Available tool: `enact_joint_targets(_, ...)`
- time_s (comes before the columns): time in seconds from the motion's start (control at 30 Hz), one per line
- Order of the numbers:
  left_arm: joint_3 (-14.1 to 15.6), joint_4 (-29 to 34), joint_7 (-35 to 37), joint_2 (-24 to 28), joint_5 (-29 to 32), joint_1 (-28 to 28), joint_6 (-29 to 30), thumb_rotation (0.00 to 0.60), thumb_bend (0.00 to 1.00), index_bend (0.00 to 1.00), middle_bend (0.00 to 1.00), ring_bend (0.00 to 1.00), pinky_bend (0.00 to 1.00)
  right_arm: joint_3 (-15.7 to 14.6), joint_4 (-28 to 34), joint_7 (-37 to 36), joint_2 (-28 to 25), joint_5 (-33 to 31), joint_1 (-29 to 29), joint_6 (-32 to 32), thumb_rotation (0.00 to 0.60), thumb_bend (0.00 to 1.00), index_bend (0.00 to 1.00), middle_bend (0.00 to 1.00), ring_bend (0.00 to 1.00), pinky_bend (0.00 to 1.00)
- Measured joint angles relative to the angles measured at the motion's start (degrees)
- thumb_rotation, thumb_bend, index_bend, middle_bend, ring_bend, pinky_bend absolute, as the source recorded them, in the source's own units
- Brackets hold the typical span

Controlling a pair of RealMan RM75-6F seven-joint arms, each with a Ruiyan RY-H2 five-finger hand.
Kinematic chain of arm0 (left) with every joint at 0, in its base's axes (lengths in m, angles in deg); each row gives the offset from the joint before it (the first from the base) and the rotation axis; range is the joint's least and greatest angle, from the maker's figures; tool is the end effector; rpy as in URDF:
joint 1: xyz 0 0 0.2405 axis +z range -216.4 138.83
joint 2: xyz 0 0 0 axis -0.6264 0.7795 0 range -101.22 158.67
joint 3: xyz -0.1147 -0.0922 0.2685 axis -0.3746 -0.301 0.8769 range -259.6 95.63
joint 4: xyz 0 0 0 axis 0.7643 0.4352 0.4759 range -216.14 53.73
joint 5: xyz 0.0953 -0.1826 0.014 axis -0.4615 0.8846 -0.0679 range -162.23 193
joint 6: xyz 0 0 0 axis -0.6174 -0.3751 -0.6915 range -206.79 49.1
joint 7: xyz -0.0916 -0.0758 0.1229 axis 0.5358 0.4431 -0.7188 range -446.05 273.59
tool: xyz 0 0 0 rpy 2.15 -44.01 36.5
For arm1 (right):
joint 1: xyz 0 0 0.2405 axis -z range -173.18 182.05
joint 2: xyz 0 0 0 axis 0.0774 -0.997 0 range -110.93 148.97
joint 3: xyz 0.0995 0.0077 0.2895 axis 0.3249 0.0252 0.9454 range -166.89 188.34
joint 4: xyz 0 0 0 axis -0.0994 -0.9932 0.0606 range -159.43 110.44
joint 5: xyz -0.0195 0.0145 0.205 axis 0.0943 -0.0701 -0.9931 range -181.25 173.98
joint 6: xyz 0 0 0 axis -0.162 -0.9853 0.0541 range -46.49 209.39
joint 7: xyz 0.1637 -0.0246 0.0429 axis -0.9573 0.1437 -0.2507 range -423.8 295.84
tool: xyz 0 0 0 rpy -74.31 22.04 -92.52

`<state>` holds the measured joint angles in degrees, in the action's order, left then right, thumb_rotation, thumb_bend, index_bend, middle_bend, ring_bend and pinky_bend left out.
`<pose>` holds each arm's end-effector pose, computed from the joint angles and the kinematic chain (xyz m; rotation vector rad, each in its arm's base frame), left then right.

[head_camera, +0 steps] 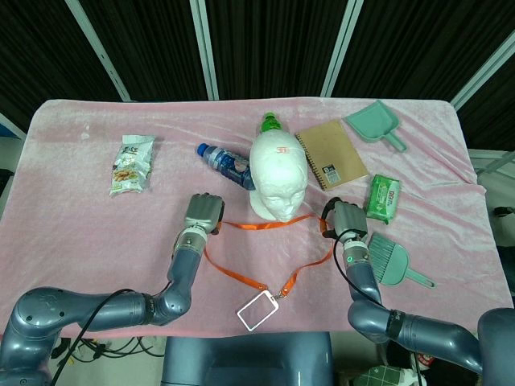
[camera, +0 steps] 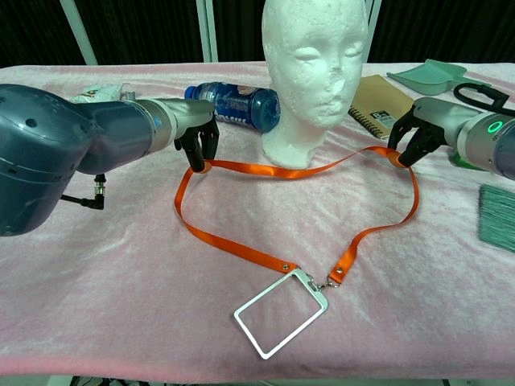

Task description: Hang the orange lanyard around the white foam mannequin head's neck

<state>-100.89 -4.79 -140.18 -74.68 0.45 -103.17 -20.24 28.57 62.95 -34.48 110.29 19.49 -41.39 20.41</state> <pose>-0.0864 0.4529 -0.1004 -1.7730 -1.0548 -0.5529 -0.2118 -0.4227 -0.0208 1.3804 -1.4294 0.7275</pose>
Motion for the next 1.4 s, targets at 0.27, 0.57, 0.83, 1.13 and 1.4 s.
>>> enact_joint_targets(0.27, 0.4, 0.0, 0.3, 0.0, 0.0, -0.1, -0.2, 0.6, 0.46, 0.65, 0.37, 0.25, 0.32, -0.1, 0.1, 0.1, -0.1, -0.2, 0.0, 0.0, 0.6, 0.56, 0.77, 0.26, 0.29, 0.21)
enact_joint_targets(0.57, 0.5, 0.2, 1.0, 0.4, -0.5, 0.0, -0.3, 0.6, 0.46, 0.65, 0.37, 0.25, 0.32, 0.0, 0.1, 0.0, -0.1, -0.2, 0.0, 0.1, 0.6, 0.56, 0.77, 0.26, 0.29, 0.21)
enact_joint_targets(0.83, 0.7, 0.2, 1.6, 0.7, -0.7, 0.0, -0.4, 0.6, 0.46, 0.65, 0.37, 0.25, 0.32, 0.0, 0.0, 0.0, 0.0, -0.3, -0.1, 0.0, 0.6, 0.56, 0.77, 0.26, 0.29, 0.21)
enact_joint_targets(1.13, 0.8, 2.8, 3.2, 2.0, -2.6, 0.4, -1.3, 0.6, 0.46, 0.66, 0.37, 0.25, 0.32, 0.1, 1.7, -0.5, -1.1, 0.3, 0.5, -0.4, 0.6, 0.56, 0.77, 0.26, 0.29, 0.21)
enact_joint_targets(1.4, 2.0, 10.9, 6.9, 7.1, -8.5, 2.9, -2.6, 0.6, 0.46, 0.66, 0.37, 0.25, 0.32, -0.2, 7.4, -3.5, -4.9, 3.0, 3.3, -1.5, 0.6, 0.56, 0.78, 0.26, 0.29, 0.21)
